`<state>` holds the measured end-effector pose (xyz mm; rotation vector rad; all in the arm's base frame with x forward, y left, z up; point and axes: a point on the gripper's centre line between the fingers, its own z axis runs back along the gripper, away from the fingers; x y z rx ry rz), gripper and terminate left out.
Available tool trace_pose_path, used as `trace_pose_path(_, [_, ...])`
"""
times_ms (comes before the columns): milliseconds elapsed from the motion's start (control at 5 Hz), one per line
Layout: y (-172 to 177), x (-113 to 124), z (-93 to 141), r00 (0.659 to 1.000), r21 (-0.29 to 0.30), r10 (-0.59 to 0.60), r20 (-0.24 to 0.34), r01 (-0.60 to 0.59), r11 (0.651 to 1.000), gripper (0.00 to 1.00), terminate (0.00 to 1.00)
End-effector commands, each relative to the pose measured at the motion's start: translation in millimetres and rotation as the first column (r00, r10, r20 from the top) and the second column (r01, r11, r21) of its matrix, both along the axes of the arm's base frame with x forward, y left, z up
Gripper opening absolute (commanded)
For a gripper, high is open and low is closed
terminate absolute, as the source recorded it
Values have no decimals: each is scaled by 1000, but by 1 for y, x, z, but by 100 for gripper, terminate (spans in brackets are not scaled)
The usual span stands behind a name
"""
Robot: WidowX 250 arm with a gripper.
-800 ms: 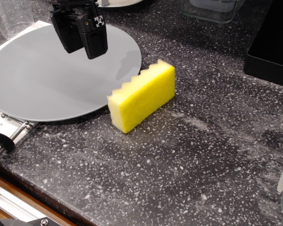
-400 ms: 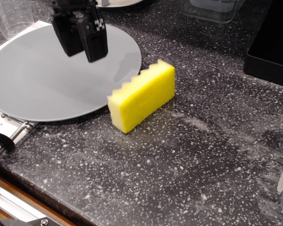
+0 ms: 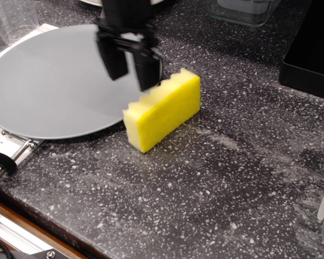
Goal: Pick up sponge and wipe plate
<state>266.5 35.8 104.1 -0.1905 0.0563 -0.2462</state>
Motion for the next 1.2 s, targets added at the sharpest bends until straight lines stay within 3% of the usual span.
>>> trace_pose_path(0, [-18, 2, -8, 985, 64, 9, 172, -20, 998, 100, 0])
trace_pose_path(400, [-19, 9, -33, 977, 121, 38, 209, -64, 991, 100, 0])
trace_pose_path(600, [-21, 11, -36, 973, 118, 64, 221, -92, 989, 100, 0])
trace_pose_path(800, [-15, 27, -29, 972, 111, 96, 215, -122, 986, 0, 0])
trace_pose_path(1000, [9, 45, -9, 963, 61, 151, 222, -169, 984, 0, 0])
